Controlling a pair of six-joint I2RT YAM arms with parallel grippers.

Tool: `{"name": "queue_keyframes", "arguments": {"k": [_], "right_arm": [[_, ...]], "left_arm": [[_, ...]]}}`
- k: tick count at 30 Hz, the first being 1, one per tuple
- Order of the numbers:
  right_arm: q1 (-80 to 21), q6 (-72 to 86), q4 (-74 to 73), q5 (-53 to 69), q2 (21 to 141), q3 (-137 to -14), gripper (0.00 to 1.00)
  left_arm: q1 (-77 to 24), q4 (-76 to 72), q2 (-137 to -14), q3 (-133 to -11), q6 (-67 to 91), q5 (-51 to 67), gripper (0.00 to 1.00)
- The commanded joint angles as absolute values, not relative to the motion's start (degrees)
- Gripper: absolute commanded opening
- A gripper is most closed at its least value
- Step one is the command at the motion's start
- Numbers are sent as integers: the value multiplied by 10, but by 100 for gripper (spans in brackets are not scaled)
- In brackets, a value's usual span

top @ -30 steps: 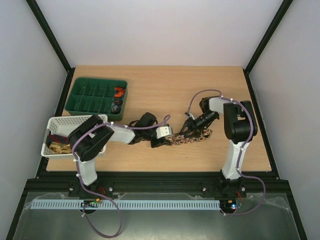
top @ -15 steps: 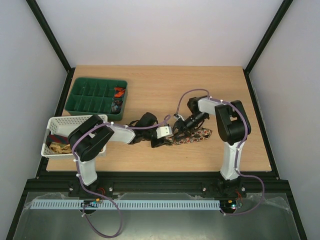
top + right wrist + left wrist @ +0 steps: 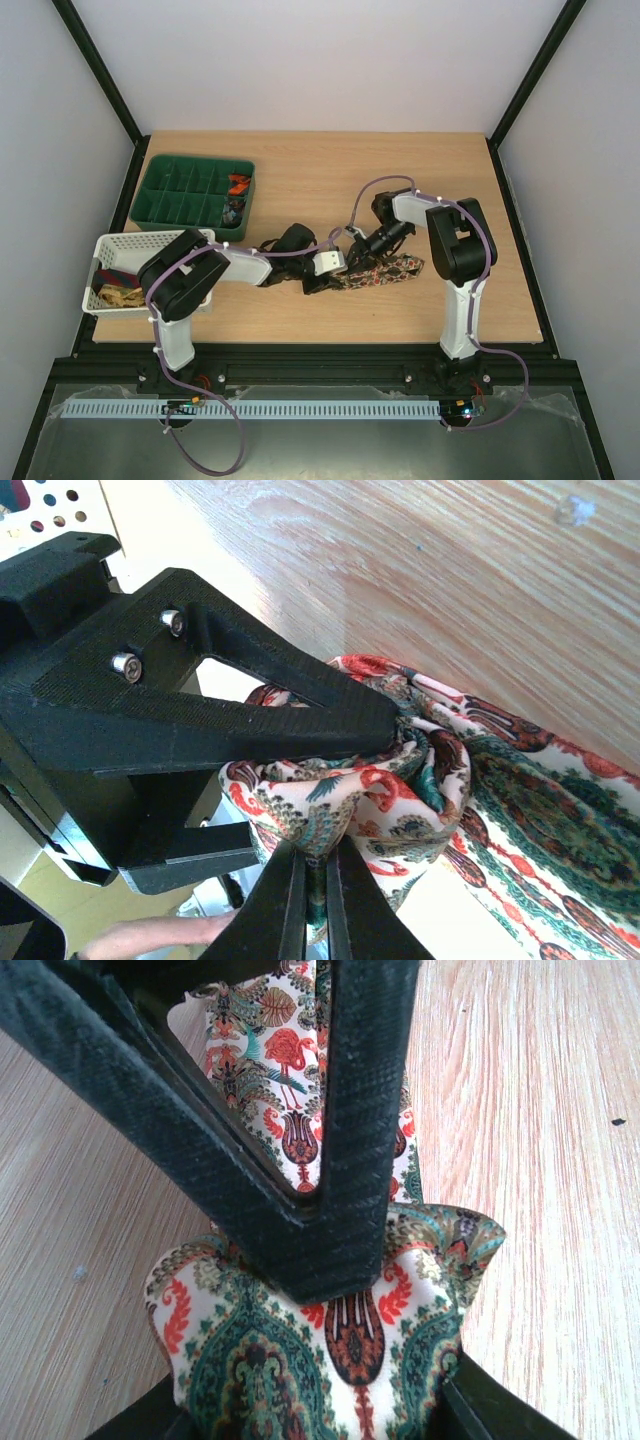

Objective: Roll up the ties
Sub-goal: Roll the tie at the center of the board.

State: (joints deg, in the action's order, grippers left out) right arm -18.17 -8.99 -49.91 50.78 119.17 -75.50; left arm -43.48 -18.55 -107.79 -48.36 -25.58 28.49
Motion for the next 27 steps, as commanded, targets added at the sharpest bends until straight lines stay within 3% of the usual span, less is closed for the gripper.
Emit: {"name": "queue_keyframes", "arguments": {"k": [1,6,11,19,27], "right_arm": [[-181,-107,-497,444,1217,-747,1],[-176,-108,-474,405,1218,-730,1],[-160,-104,-459,365,1221,-713,1],[-131,-103,-436,330,1232,-700,1],[-131,-101,-436,332,1250,-712,1]], "left_arm": [[-437,-130,-1108,-481,-260,260,33],[-431,-180,-1076,-461,-245,302,61],[-429,-244,-1052,-454,-211,315,72],[-439,-324,-1079,-465,-162,317,77],[-462,-331,-1127,-502,-177,305,72]]}}
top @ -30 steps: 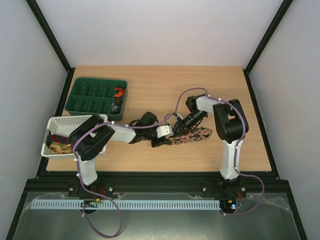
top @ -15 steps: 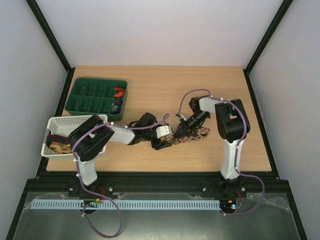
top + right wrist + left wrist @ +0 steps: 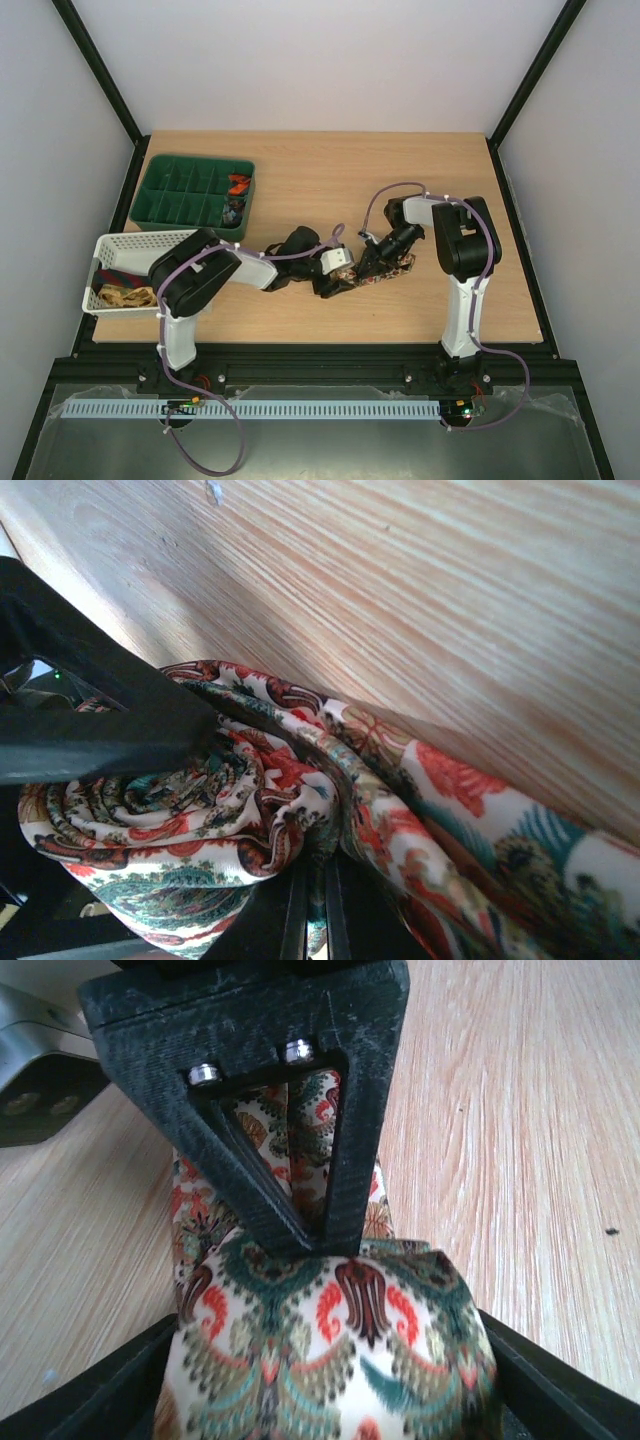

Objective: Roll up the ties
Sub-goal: Roll the tie at the center of the board.

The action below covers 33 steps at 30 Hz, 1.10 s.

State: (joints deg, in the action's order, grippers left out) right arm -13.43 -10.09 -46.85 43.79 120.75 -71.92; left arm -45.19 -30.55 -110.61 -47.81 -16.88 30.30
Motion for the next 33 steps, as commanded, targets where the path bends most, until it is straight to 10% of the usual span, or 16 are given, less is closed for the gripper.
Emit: {"name": "queue_keyframes", "arguments": {"k": [1,9,24,29,33], "right_arm": [[-130,-102,-437,334,1249,-711,1],[-123,-100,-459,372,1212,-709,18],[-130,-114,-541,490,1144,-747,52],[-142,-145,-550,482,1159,-747,50],[-143,-156,-531,430,1193,-757,22]], "left_arm": [[-463,-329,-1132,-507,-180,303,69],[-465,-255,-1125,-512,-173,249,36],[-481,-174,-1134,-515,-136,189,35],[-481,-165,-1139,-523,-139,191,36],[-481,-162,-1139,-527,-140,197,40]]}}
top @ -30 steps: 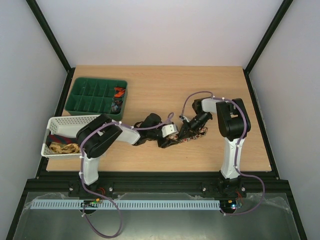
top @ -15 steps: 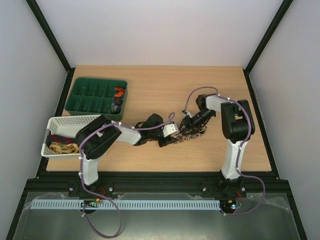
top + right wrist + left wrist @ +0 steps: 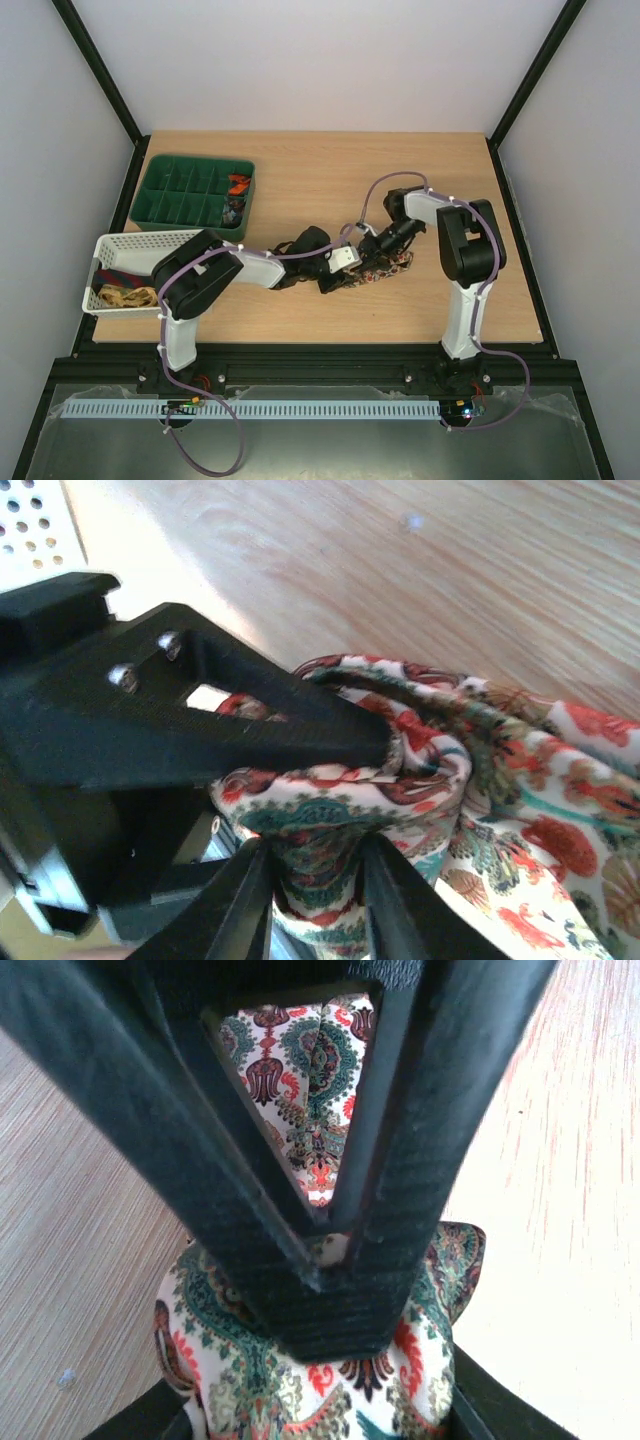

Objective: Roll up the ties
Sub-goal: Roll the tie at the center of the board.

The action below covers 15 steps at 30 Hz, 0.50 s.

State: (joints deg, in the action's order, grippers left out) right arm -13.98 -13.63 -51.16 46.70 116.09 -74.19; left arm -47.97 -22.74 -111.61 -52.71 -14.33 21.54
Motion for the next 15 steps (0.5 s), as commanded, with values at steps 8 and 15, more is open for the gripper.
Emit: {"name": "queue_keyframes", "arguments": {"k": [8,15], "right_arm": [[-110,-147,-510,358,1240,-768,1],[-93,-141,-482,314,1260,-754,1]], "left_arm": [[-469,-218,-1110,-523,-149,235,72],[-470,-329,-1098,-504,-126,259,80]]}}
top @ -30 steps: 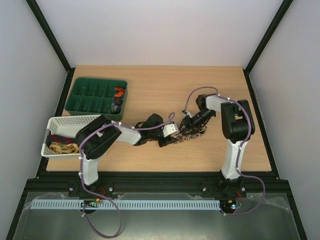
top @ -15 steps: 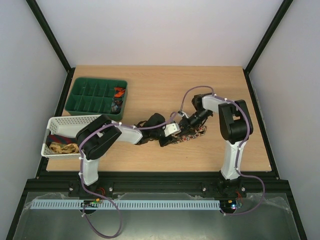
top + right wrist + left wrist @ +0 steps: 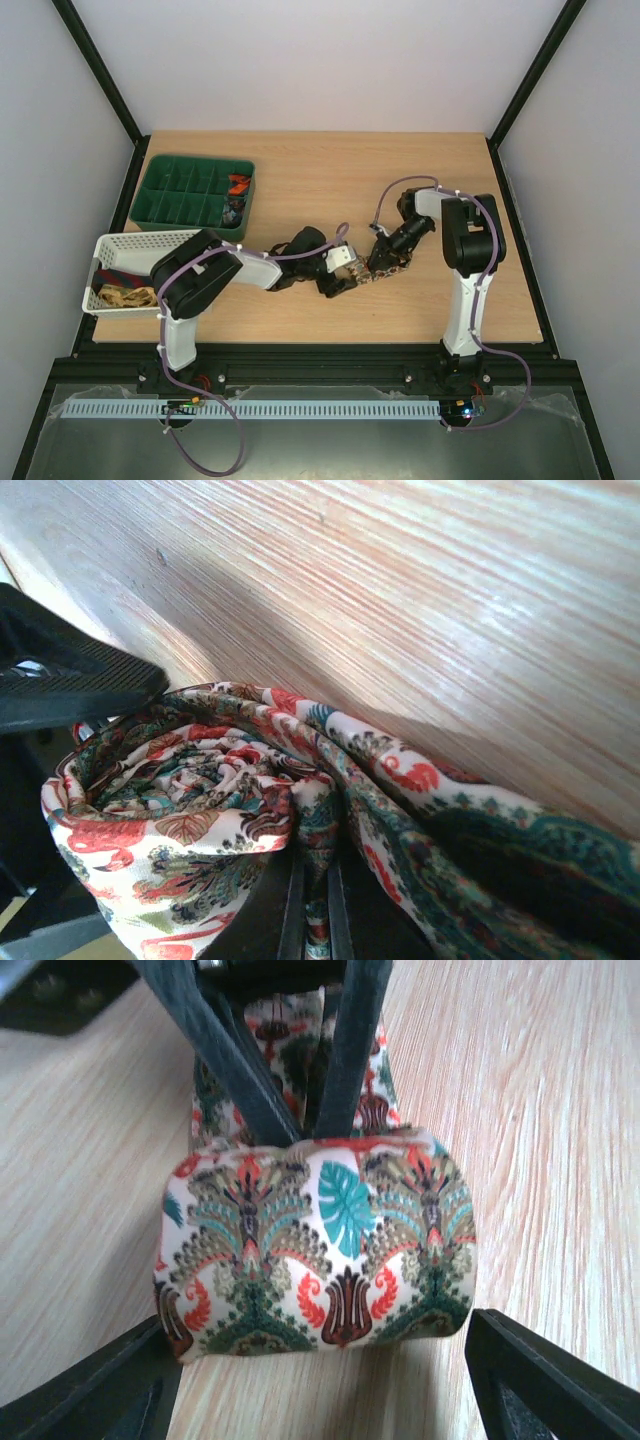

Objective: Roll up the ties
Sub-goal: Roll the tie at the center of the board.

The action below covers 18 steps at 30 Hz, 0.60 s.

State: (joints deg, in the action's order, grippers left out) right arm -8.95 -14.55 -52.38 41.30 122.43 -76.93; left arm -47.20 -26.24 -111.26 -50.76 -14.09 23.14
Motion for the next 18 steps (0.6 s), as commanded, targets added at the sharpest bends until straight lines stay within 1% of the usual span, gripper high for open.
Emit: {"name": "queue_keyframes", "arguments": {"k": [1,6,9,13,18], "right_arm": [[-92,-137,-477,310,1262,-753,1],[-93,-126,-466,318,1269,-751,1],[-92,-122,-459,320,1265,-737,1],[-93,-118,-451,325,1255,-716,1],[-93,-99,-435,341,1239,-681,1]], "left_arm": [[-471,-336,-1104,-509,-123,261,81],[-482,-357,-1144,-548,-81,258,80],[-492,-366,-1168,-560,-73,249,77],[-499,-364,-1185,-570,-67,229,68],[-507,-324,-1193,-582,-73,207,52]]}}
